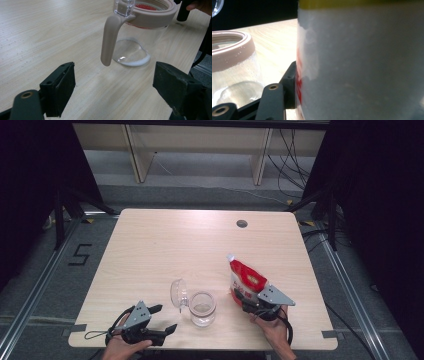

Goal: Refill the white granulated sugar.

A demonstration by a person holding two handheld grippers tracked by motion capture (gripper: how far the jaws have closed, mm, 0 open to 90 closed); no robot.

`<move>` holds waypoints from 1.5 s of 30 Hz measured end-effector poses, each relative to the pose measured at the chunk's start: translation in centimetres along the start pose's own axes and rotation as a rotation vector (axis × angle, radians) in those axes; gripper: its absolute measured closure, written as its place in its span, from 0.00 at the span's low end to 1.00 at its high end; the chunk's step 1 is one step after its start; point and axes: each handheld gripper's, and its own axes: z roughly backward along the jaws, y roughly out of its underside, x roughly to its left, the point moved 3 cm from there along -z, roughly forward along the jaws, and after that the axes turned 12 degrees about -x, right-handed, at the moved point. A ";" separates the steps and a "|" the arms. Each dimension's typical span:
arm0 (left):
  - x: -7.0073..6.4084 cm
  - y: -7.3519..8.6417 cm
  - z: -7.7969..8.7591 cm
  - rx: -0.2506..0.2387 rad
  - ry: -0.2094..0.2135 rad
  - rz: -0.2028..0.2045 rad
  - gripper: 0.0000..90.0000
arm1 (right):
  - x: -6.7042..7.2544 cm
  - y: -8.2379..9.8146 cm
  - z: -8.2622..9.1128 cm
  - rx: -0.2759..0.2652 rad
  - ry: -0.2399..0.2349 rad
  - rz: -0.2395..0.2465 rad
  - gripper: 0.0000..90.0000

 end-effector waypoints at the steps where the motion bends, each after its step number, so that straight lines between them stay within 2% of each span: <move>1: -0.1 0.0 -0.1 -0.007 -0.006 0.021 0.20 | -0.1 -0.1 0.0 -0.009 -0.003 0.028 0.50; 2: -0.1 0.0 0.0 -0.007 -0.007 0.019 0.20 | 0.0 -0.3 0.2 0.008 -0.002 0.032 0.50; 3: -0.1 0.0 0.0 -0.001 -0.008 0.015 0.20 | 0.0 -0.3 0.2 -0.001 0.000 0.064 0.51; 4: -0.1 0.0 0.0 0.000 -0.010 0.013 0.20 | 0.2 -0.4 0.4 0.004 0.017 0.058 0.51; 6: -0.1 0.0 0.0 -0.002 -0.007 0.014 0.20 | 0.2 -0.7 0.7 0.034 0.004 0.145 0.51; 7: -0.1 0.0 0.0 -0.007 -0.007 0.020 0.20 | 0.5 -0.9 0.9 0.048 0.018 0.142 0.51; 9: -0.1 0.0 0.0 -0.014 -0.003 0.028 0.20 | 0.8 -1.2 1.3 0.066 0.021 0.165 0.52; 13: 0.0 -0.1 0.1 -0.015 -0.010 0.026 0.20 | 1.5 -1.6 1.9 0.117 0.039 0.318 0.52; 16: 0.0 -0.1 0.2 -0.009 -0.014 0.018 0.20 | 1.8 -1.9 2.4 0.131 0.047 0.362 0.52; 20: 0.0 0.0 0.1 -0.014 -0.009 0.026 0.20 | 2.5 -2.6 3.0 0.139 0.063 0.490 0.53; 22: 0.0 -0.1 0.1 -0.014 -0.019 0.025 0.20 | 3.0 -3.1 3.4 0.144 0.053 0.526 0.53; 23: 0.1 -0.2 0.2 -0.014 -0.013 0.005 0.20 | 3.3 -3.3 3.6 0.139 0.052 0.551 0.53; 24: 0.1 -0.2 0.2 -0.018 -0.017 0.022 0.20 | 3.6 -3.5 3.9 0.139 0.064 0.575 0.53; 26: 0.1 -0.1 0.2 -0.016 -0.022 0.023 0.20 | 4.2 -3.9 4.3 0.156 0.072 0.723 0.53; 27: 0.1 -0.1 0.1 -0.019 -0.020 0.025 0.20 | 4.6 -3.9 4.5 0.168 0.059 0.767 0.53; 30: 0.1 -0.1 0.1 -0.018 -0.022 0.023 0.20 | 5.4 -4.0 5.0 0.187 0.065 0.894 0.53; 31: 0.1 -0.1 0.2 -0.015 -0.022 0.021 0.20 | 5.6 -4.1 5.0 0.188 0.065 0.954 0.53; 32: 0.1 -0.2 0.2 -0.022 -0.022 0.022 0.20 | 5.9 -4.2 5.2 0.202 0.073 0.970 0.53; 33: 0.1 -0.2 0.2 -0.023 -0.024 0.023 0.20 | 6.0 -4.2 5.1 0.188 0.070 0.995 0.53; 34: 0.2 -0.2 0.2 -0.018 -0.024 0.018 0.20 | 6.0 -4.5 5.1 0.185 0.061 1.038 0.53; 36: 0.1 -0.1 0.1 -0.027 -0.017 0.030 0.20 | 6.2 -4.4 5.2 0.189 0.076 1.043 0.53; 37: 0.2 -0.2 0.2 -0.016 -0.017 0.010 0.20 | 6.2 -4.4 5.1 0.186 0.072 1.086 0.53; 38: 0.2 -0.2 0.2 -0.015 -0.016 0.006 0.20 | 6.2 -4.4 5.2 0.196 0.083 1.122 0.53; 39: 0.1 -0.2 0.2 -0.017 -0.022 0.020 0.20 | 6.3 -4.5 5.2 0.197 0.086 1.146 0.53; 41: 0.2 -0.2 0.1 -0.019 -0.015 0.013 0.20 | 6.5 -4.5 5.2 0.203 0.089 1.165 0.53; 42: 0.2 -0.2 0.1 -0.023 -0.011 0.014 0.20 | 6.6 -4.5 5.2 0.204 0.073 1.181 0.53; 43: 0.1 -0.1 0.1 -0.024 -0.019 0.030 0.20 | 6.7 -5.0 5.2 0.200 0.069 1.262 0.53; 44: 0.1 -0.1 0.1 -0.025 -0.019 0.031 0.20 | 6.7 -4.8 5.2 0.175 0.092 1.249 0.53; 45: 0.1 -0.1 0.0 -0.024 -0.018 0.030 0.20 | 6.9 -4.7 5.3 0.194 0.092 1.263 0.53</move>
